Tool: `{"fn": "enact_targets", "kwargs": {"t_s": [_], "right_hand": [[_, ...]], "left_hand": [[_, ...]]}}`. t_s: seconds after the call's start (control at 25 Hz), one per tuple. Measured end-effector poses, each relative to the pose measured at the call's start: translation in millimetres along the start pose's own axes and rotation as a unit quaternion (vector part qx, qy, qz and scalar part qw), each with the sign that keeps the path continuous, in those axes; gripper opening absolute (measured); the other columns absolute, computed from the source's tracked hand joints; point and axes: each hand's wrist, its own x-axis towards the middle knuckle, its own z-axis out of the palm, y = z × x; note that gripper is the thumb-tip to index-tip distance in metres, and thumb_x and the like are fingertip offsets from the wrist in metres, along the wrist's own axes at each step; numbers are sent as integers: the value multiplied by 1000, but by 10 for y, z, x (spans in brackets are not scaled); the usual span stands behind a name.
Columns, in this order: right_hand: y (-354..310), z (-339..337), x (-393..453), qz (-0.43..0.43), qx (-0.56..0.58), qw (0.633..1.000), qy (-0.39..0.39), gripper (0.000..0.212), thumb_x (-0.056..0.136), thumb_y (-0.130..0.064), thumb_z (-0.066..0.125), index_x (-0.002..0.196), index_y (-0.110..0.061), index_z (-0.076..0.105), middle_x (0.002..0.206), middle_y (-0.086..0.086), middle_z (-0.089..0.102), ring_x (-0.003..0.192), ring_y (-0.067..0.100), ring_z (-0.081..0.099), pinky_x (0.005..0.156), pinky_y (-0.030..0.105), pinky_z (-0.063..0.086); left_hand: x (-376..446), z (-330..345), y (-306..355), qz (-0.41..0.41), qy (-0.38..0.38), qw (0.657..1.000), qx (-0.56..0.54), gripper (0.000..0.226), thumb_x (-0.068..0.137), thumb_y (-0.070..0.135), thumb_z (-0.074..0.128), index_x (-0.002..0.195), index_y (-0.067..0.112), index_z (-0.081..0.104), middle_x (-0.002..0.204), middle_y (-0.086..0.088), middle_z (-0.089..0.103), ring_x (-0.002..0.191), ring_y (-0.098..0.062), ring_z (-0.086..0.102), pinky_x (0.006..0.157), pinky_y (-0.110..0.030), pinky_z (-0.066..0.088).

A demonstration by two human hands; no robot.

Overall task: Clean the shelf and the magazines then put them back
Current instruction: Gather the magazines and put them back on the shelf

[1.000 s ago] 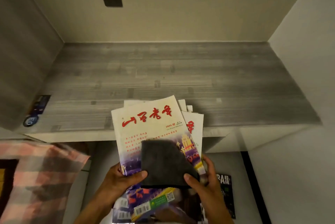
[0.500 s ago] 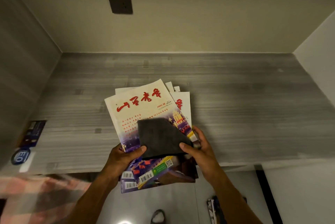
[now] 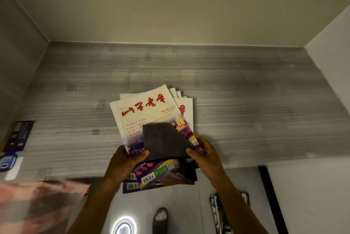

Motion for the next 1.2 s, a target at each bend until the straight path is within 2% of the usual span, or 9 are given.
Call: {"fn": "enact_targets", "kwargs": {"t_s": [0.08, 0.2, 0.4, 0.48, 0.56, 0.68, 0.84, 1.0, 1.2], "right_hand": [[105, -77, -221, -9, -3, 999, 48, 53, 86, -31, 71, 133, -26, 47, 124, -6, 51, 100, 5, 53, 69, 12, 40], [519, -354, -646, -3, 6, 995, 103, 52, 84, -35, 69, 131, -29, 48, 127, -7, 48, 111, 13, 51, 76, 17, 44], [1687, -1116, -1402, 110, -15, 985, 135, 57, 73, -67, 67, 121, -39, 53, 114, 2, 65, 98, 26, 66, 76, 34, 57], [2042, -1388, -1574, 130, 6, 979, 156, 51, 81, -51, 70, 125, -47, 44, 123, -5, 58, 100, 19, 62, 81, 39, 55], [2403, -1587, -1624, 139, 30, 973, 179, 62, 89, -25, 66, 139, -37, 32, 121, -7, 47, 97, 13, 54, 73, 26, 48], [3274, -1871, -1533, 146, 11, 975, 169, 71, 88, -20, 67, 145, -29, 26, 130, -2, 44, 110, 18, 50, 79, 24, 43], [4788, -2103, -1270, 235, -21, 961, 143, 82, 86, -27, 71, 151, -26, 22, 152, 5, 33, 133, 28, 40, 103, 42, 39], [6283, -2212, -760, 256, -133, 952, 100, 75, 89, -36, 66, 150, -26, 24, 154, 3, 32, 136, 24, 37, 107, 39, 36], [7751, -2143, 229, 163, -234, 957, 54, 65, 92, -53, 50, 148, -26, 33, 148, 2, 41, 125, 24, 51, 99, 37, 46]], "left_hand": [[-167, -51, -28, 52, 131, 987, 72, 77, 70, 69, 69, 129, 26, 43, 128, -13, 57, 112, -32, 57, 91, -54, 50], [-751, 41, 74, 180, 254, 950, 4, 59, 87, 42, 65, 138, 23, 43, 138, -10, 44, 129, -26, 39, 96, -51, 45], [-1523, 1216, -95, 253, 84, 957, 111, 61, 87, 55, 45, 137, 20, 48, 140, -4, 51, 129, -21, 44, 103, -49, 40], [-1590, 1815, -284, 216, 6, 967, 136, 70, 84, 64, 39, 144, 27, 40, 147, 3, 43, 134, -18, 38, 110, -47, 35], [-1568, 2404, -538, 198, -50, 964, 169, 74, 83, 66, 38, 147, 30, 33, 150, 4, 39, 137, -17, 35, 113, -42, 32], [-1506, 3480, -1151, 118, -120, 969, 179, 69, 91, 54, 52, 150, 29, 27, 154, 3, 33, 140, -19, 32, 115, -41, 29], [-1211, 4916, -2138, -21, -145, 975, 168, 65, 93, 40, 58, 149, 28, 28, 153, -2, 35, 139, -25, 35, 112, -46, 35], [-612, 6252, -3099, -134, -158, 964, 168, 64, 92, 45, 58, 147, 27, 32, 149, -6, 41, 132, -28, 44, 104, -47, 44], [219, 7469, -4092, -121, -202, 924, 301, 72, 87, 48, 62, 146, 25, 29, 142, -4, 47, 127, -28, 49, 101, -42, 46]]}}
